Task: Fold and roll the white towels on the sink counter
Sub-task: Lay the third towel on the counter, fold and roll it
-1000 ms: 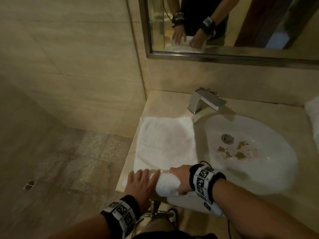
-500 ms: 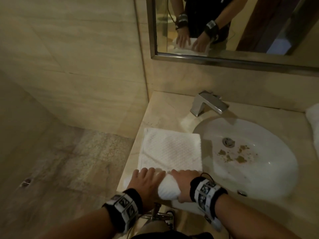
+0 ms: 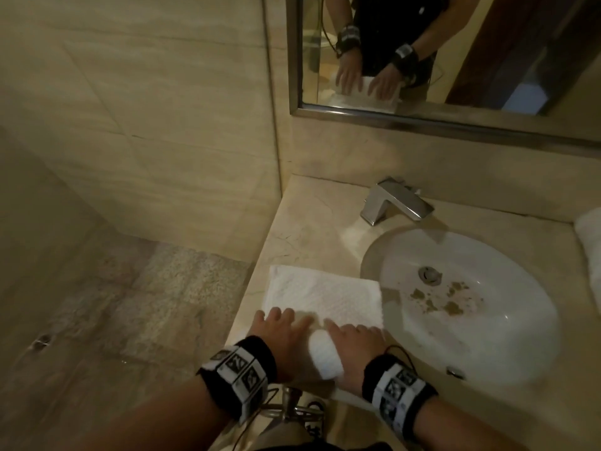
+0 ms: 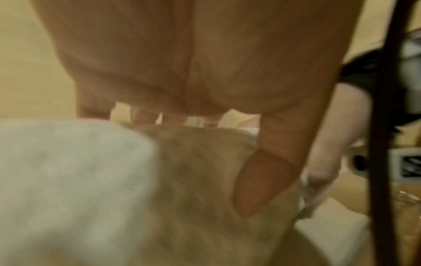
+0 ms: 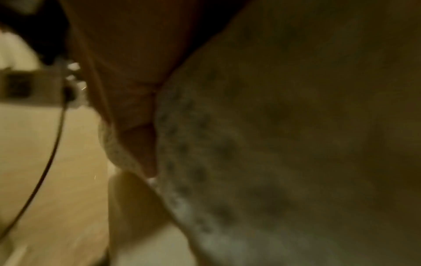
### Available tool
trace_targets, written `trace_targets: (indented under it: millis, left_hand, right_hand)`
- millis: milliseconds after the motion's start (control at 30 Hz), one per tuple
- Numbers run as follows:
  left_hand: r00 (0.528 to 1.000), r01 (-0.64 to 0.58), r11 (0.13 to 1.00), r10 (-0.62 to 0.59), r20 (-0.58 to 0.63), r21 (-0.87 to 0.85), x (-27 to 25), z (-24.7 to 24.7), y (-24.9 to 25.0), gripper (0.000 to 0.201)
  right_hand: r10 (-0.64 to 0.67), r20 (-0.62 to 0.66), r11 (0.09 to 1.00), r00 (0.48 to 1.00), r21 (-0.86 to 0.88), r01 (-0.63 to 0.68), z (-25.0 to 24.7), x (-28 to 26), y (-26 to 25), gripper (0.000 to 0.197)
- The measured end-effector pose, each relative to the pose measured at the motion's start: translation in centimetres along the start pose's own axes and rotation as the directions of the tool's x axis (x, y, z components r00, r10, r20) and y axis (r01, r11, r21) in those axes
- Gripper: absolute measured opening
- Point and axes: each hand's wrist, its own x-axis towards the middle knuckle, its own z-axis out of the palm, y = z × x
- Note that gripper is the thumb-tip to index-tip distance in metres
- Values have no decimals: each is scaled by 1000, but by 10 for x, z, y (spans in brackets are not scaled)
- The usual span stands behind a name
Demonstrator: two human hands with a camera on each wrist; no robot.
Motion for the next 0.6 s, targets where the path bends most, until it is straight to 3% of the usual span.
trace_targets:
  millis: [67, 133, 200, 267, 367, 433, 467, 500, 567, 600]
  left_hand:
    - [994, -59, 993, 69, -85, 106, -7, 6, 12, 96]
    - [994, -63, 989, 75, -81, 133, -3, 13, 18, 95]
    - [991, -94, 988, 106, -87, 126, 7, 13, 19, 84]
    - [989, -121, 988, 128, -69, 96, 12, -2, 14, 75]
    - [974, -110, 992, 95, 207, 58, 22, -18, 12, 88]
    - [897, -54, 949, -92, 433, 312, 30, -15, 25, 122]
    - [853, -17, 902, -212, 476, 432, 33, -13, 28, 128]
    - [857, 10, 888, -244, 453, 460, 34, -10, 27, 121]
    - [962, -18, 972, -47, 269, 235, 32, -7, 16, 119]
    - [985, -61, 993, 43, 166, 100, 26, -6, 8, 116]
  right_hand:
    - [-9, 151, 982, 989, 186, -20, -5, 5, 12, 97]
    - [-56, 258, 946, 964, 324, -32, -10, 9, 21, 105]
    - [-71, 290, 919, 954, 392, -51, -11, 11, 25, 108]
    - [-43, 242, 947, 969, 318, -38, -15, 9, 22, 100]
    - [-82, 179, 996, 980, 39, 76, -20, 0, 6, 102]
    - [-78, 196, 991, 978, -91, 98, -14, -4, -8, 113]
    - [-55, 179, 988, 982, -131, 79, -9, -4, -13, 115]
    - [-40, 148, 988, 988, -139, 61, -4, -3, -16, 113]
    - [-42, 106, 997, 993, -55, 48, -7, 0, -13, 106]
    - [-50, 104, 999, 993, 21, 48, -14, 0, -9, 100]
